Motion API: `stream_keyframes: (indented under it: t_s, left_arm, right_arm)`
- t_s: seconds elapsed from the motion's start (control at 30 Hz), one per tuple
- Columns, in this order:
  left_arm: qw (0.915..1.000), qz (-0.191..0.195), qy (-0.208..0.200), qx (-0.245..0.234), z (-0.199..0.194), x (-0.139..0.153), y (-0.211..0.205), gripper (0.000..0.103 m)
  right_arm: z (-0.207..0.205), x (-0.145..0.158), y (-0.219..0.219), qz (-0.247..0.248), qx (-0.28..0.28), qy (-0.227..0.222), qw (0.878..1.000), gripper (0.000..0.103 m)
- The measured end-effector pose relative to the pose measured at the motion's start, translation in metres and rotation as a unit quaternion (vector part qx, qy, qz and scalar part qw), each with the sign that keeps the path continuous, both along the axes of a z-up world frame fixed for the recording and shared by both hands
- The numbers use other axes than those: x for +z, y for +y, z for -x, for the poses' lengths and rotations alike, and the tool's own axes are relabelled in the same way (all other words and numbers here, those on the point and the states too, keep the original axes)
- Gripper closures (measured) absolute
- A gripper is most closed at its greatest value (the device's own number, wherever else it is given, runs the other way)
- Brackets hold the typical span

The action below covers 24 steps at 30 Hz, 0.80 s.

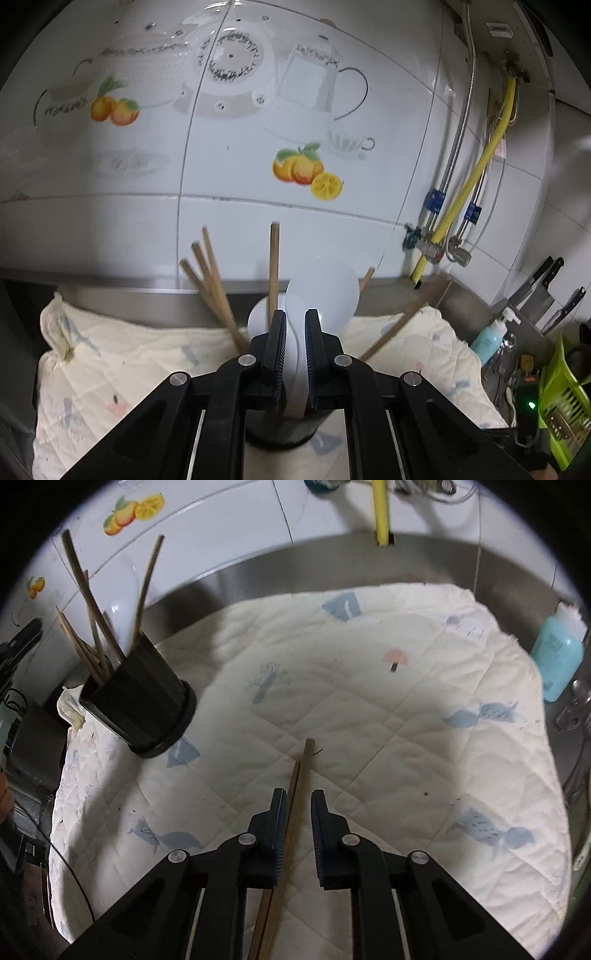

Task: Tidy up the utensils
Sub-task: 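Move the right tool toward the last chopstick on the cloth, then close the right tool on the wooden chopstick lying on the cloth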

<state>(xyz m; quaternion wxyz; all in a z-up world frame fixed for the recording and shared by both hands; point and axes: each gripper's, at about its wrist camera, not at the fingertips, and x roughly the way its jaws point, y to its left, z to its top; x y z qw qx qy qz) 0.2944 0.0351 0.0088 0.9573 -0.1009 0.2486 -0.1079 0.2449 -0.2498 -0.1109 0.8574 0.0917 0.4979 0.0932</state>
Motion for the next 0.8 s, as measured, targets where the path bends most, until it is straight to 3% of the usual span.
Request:
stream_keyframes:
  t_s: [0.6, 0.8]
  left_arm:
    - [0.9981, -0.011, 0.051, -0.033, 0.022, -0.025, -0.009, 0.091]
    - [0.9964, -0.013, 0.066, -0.052, 0.021, -0.032, -0.024, 0.091]
  right_arm:
    - [-0.018, -0.025, -0.002, -0.034, -0.015, 0.026, 0.999, 0.087]
    - [-0.016, -0.029, -0.014, -0.075, -0.033, 0.033, 0.996, 0.088]
